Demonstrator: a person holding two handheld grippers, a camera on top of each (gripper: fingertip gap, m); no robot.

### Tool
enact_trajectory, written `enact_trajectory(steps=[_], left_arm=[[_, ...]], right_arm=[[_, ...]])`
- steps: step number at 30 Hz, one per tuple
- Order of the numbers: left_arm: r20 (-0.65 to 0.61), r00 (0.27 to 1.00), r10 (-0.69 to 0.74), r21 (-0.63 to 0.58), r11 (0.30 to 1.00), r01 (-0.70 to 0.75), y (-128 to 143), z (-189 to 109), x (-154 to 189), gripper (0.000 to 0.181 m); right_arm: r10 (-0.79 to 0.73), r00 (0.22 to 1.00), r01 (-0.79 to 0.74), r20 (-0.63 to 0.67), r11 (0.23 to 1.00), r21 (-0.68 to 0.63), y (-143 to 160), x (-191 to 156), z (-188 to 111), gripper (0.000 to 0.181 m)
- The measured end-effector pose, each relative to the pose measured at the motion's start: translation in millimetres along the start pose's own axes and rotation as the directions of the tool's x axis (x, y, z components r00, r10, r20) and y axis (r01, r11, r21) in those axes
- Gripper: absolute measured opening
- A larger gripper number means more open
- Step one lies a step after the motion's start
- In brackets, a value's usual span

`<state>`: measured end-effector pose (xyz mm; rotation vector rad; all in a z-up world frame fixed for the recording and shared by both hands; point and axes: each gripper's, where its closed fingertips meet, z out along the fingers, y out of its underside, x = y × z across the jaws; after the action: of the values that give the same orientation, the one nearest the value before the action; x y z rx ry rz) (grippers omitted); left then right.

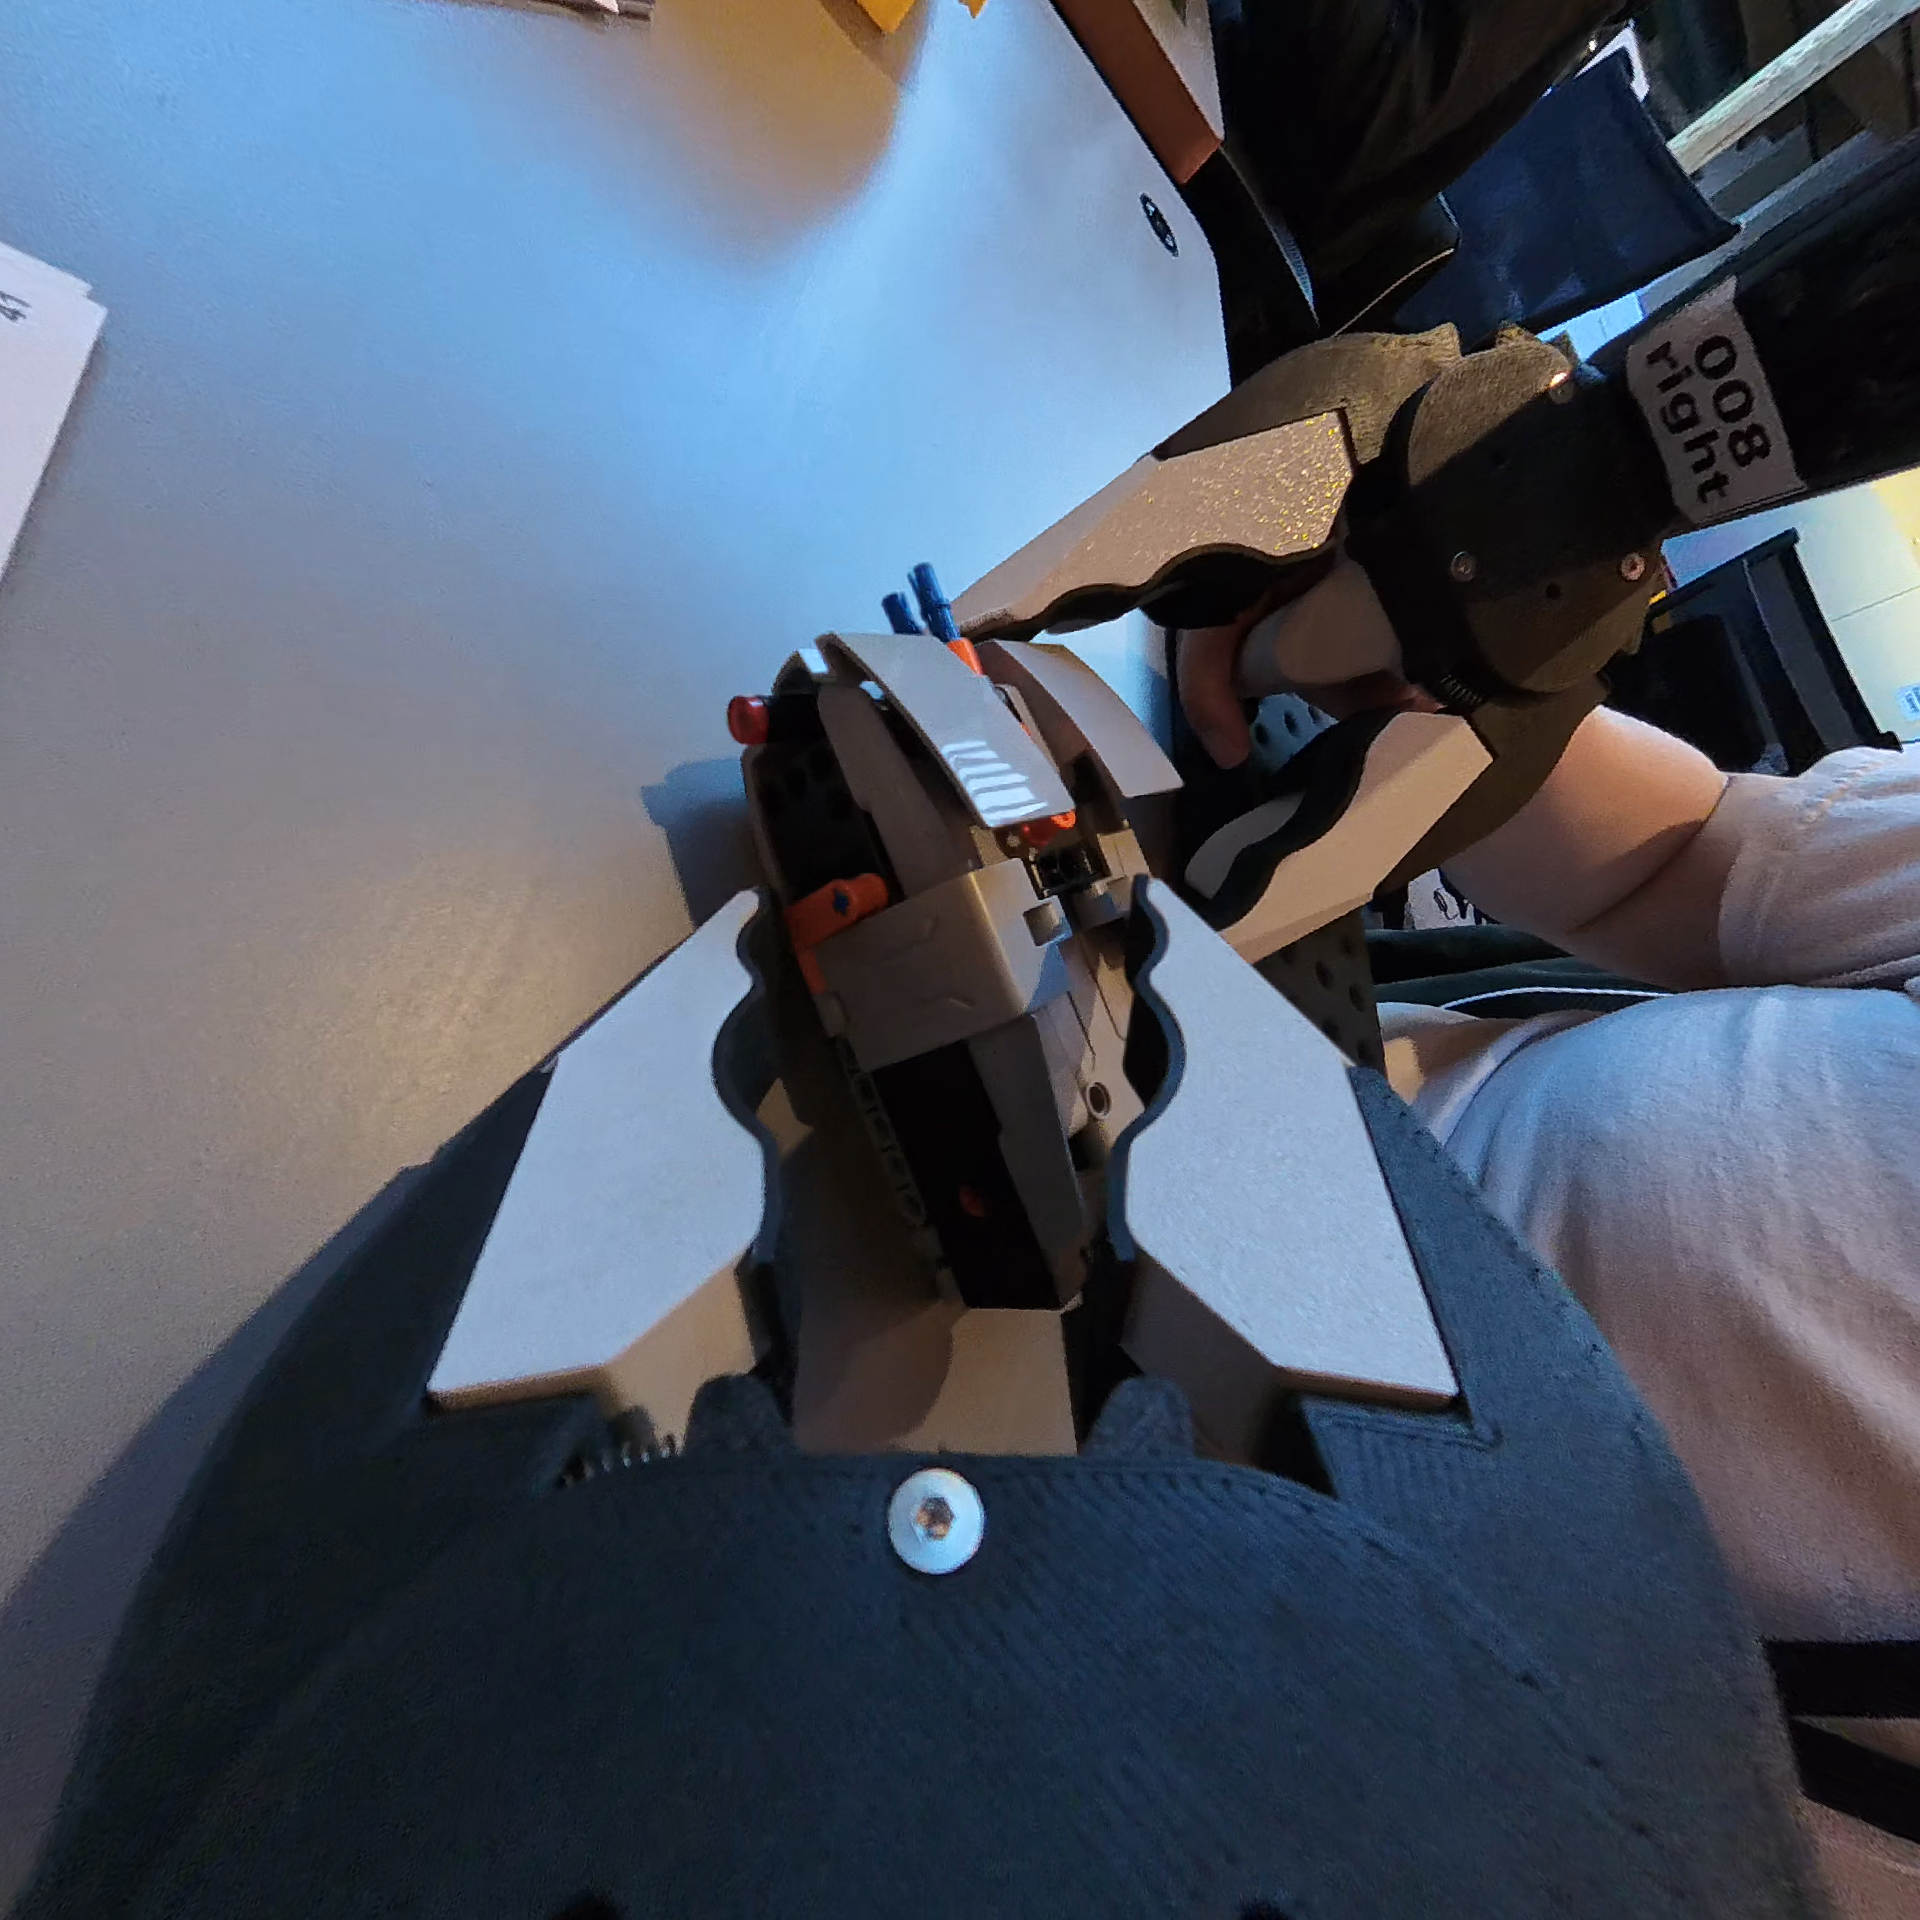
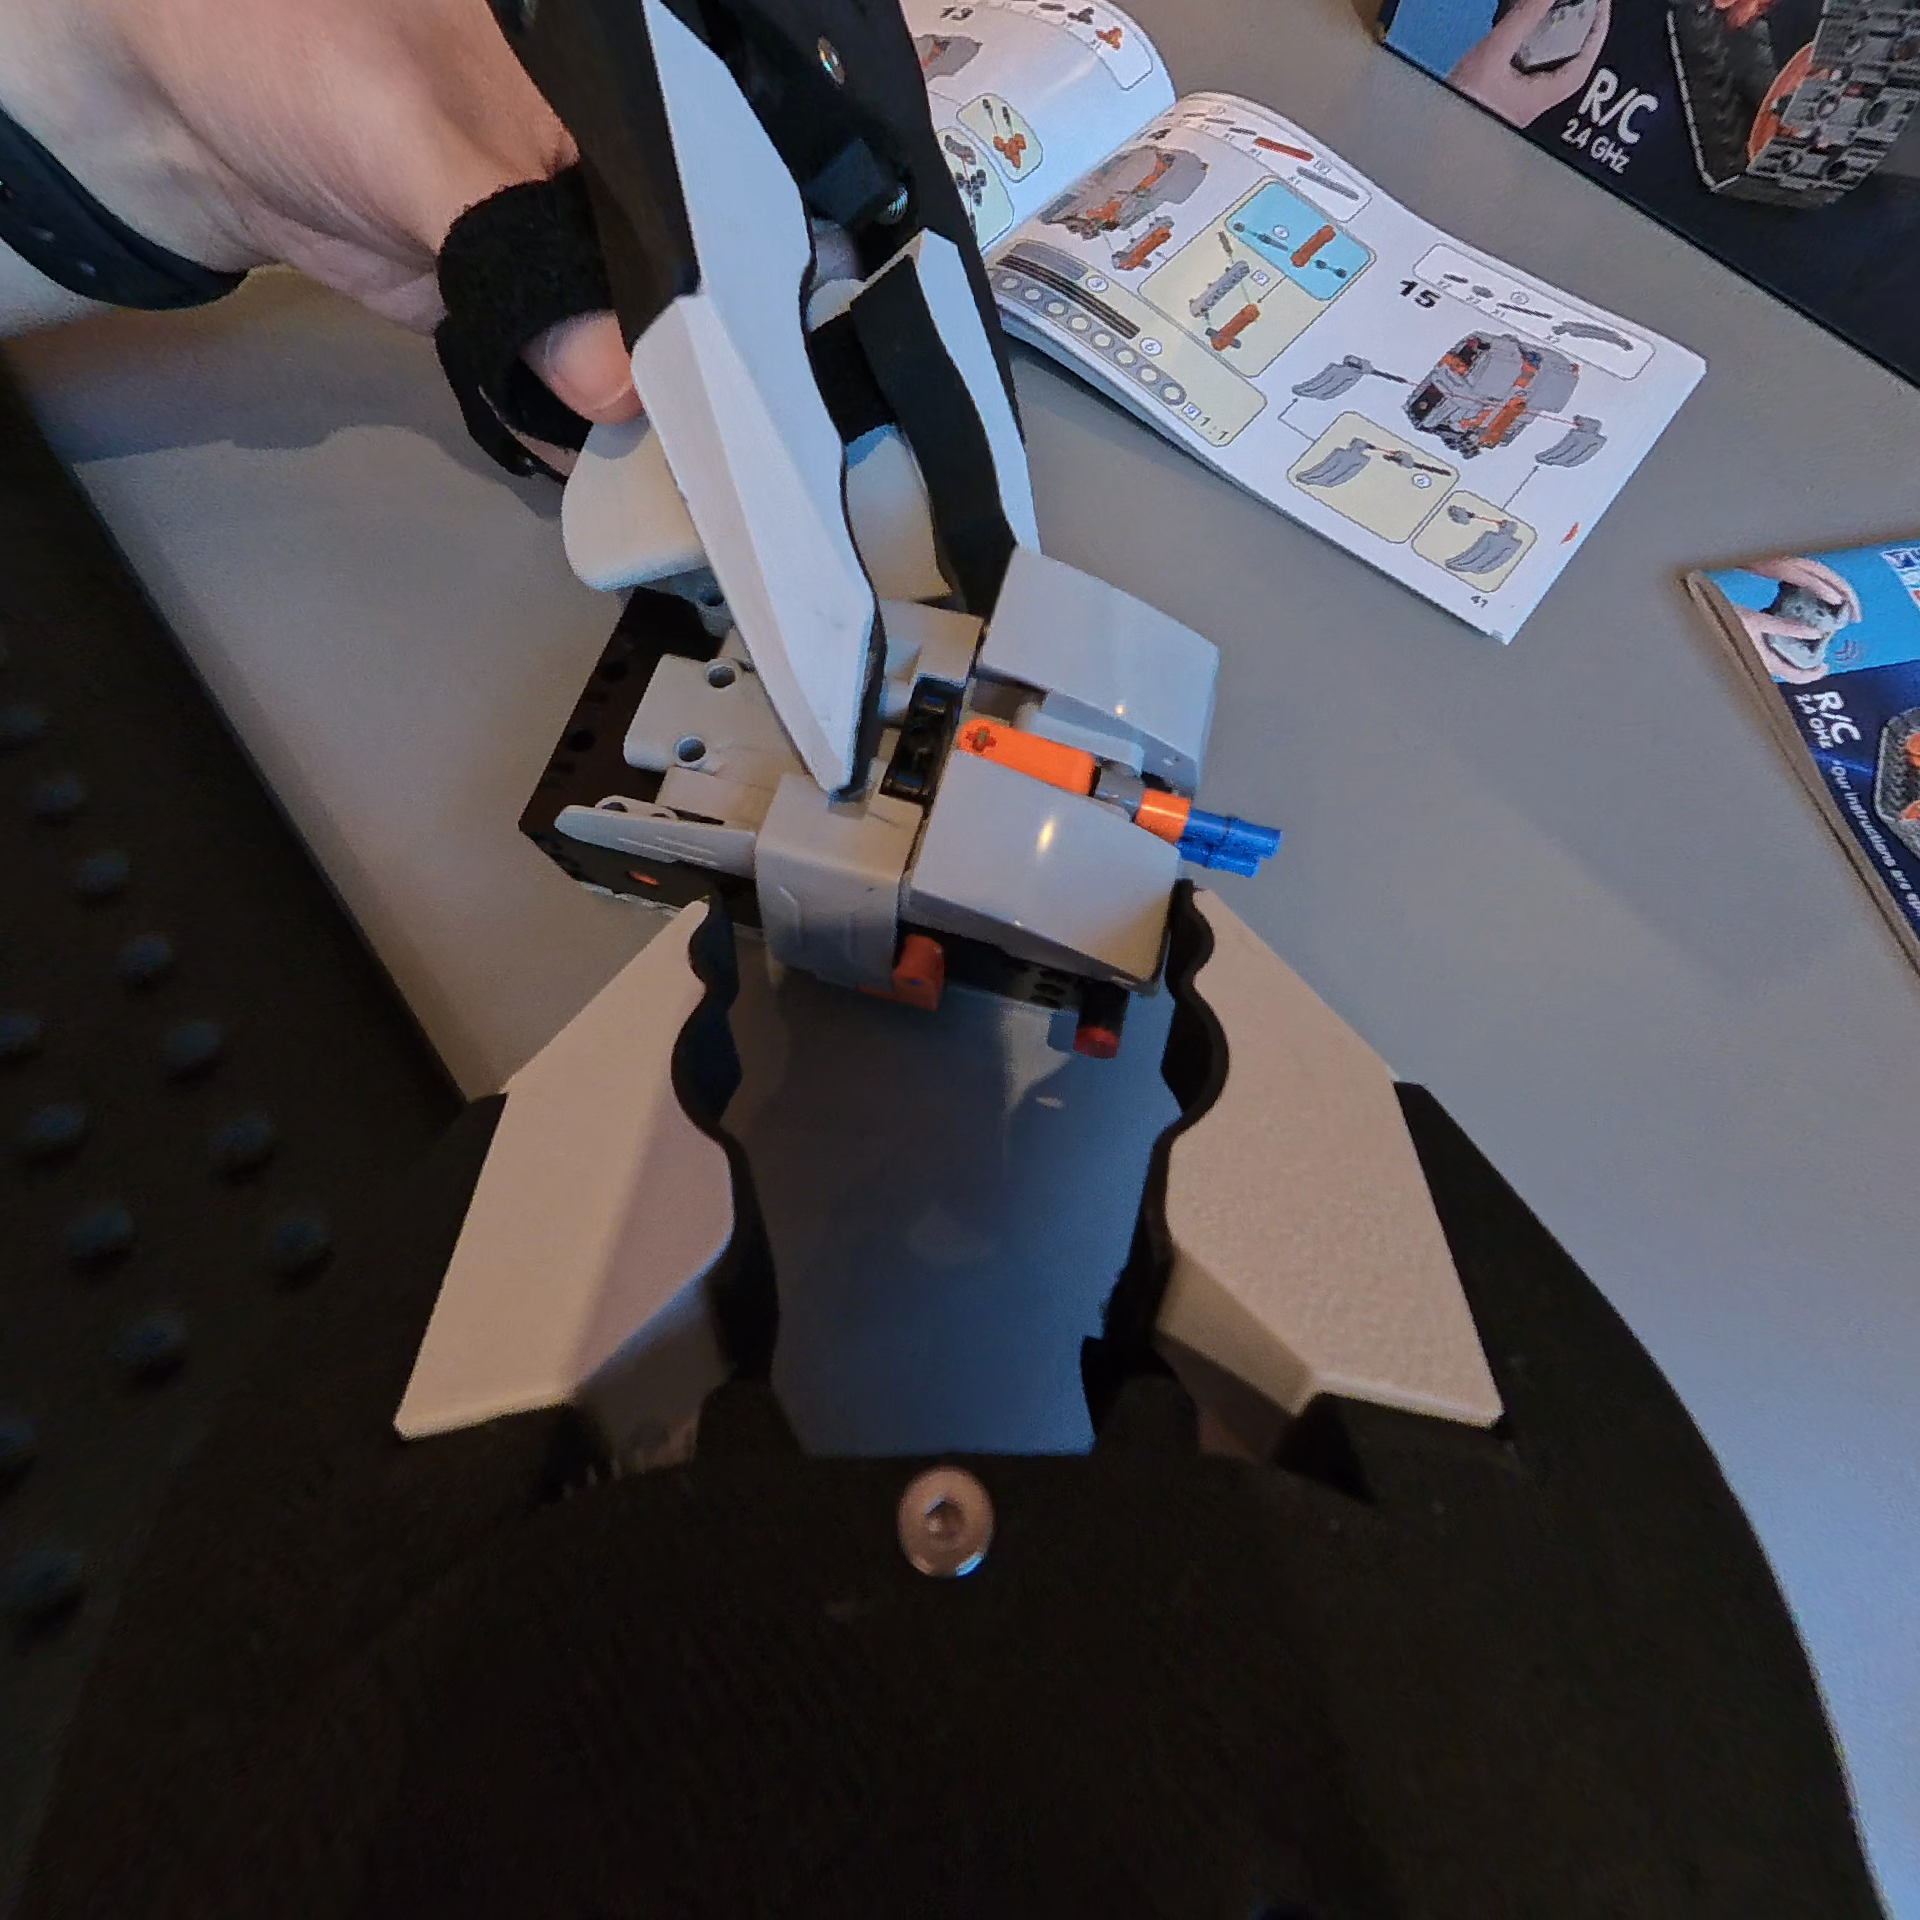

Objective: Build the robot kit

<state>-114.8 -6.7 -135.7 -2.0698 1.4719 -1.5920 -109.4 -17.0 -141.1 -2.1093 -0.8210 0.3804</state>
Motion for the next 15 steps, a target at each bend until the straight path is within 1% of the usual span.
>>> enact_trajectory(steps=[10,15], left_arm=[[-0.015,1.000,-0.007,-0.010,1.000,0.007,2.2,-4.6,-1.5,0.061],[-0.027,0.999,-0.022,0.007,1.000,0.022,0.1,-8.5,-2.1,0.059]], right_arm=[[-0.024,1.000,0.023,0.020,1.000,0.008,-1.6,-0.9,1.6,0.081],[-0.022,1.000,0.021,0.020,1.000,0.019,-2.7,1.3,-2.0,0.081]])
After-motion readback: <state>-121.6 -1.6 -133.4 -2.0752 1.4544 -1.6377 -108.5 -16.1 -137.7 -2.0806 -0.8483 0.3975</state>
